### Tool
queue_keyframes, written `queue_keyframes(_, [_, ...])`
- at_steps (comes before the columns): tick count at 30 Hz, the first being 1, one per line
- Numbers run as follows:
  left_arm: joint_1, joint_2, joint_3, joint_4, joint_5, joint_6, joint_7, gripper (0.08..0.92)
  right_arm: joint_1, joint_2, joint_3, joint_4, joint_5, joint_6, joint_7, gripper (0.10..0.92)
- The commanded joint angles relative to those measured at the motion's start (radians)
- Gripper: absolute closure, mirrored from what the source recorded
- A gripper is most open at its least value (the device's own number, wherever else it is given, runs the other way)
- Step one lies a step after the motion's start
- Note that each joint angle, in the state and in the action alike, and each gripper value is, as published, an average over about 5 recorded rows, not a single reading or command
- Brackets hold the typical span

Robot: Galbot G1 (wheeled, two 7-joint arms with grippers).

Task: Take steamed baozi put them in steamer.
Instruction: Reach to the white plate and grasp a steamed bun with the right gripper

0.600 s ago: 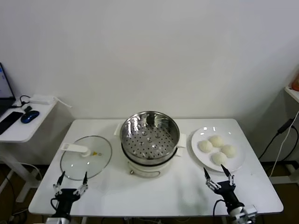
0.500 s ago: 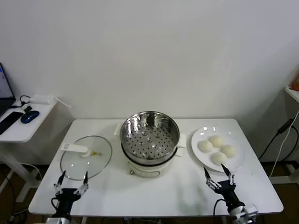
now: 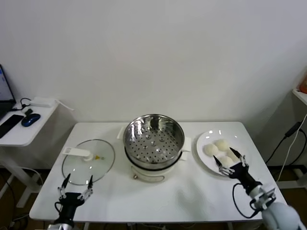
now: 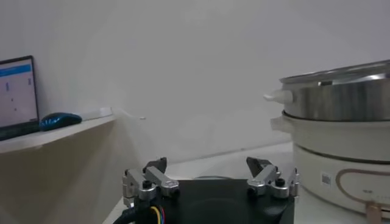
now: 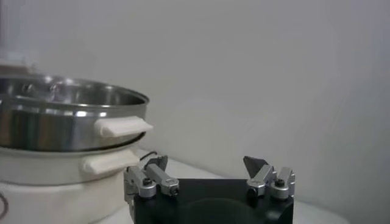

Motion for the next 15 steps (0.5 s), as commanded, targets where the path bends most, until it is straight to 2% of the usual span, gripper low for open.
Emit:
queue_keyframes(1, [0.000,0.003,0.001,0.006,-0.011,-0.018,0.007,0.177,0.339,-0.270,-0.110,-0.192,-0.119,-0.085,-0.409,0.203])
queue_keyframes(9, [-0.010,0.009,-0.001,0.019,-0.028,-0.017,0.002,0.177,0.919,-0.356,-0.645,-0.457,-0.161,0.002,-0.591,0.203])
queue_keyframes(15, [-0.018,0.019,-0.003,0.029,-0.045,-0.014,-0.005,0.177,1.334,-0.272,-1.061,-0.669,-0.252,0.117,-0.710,0.203])
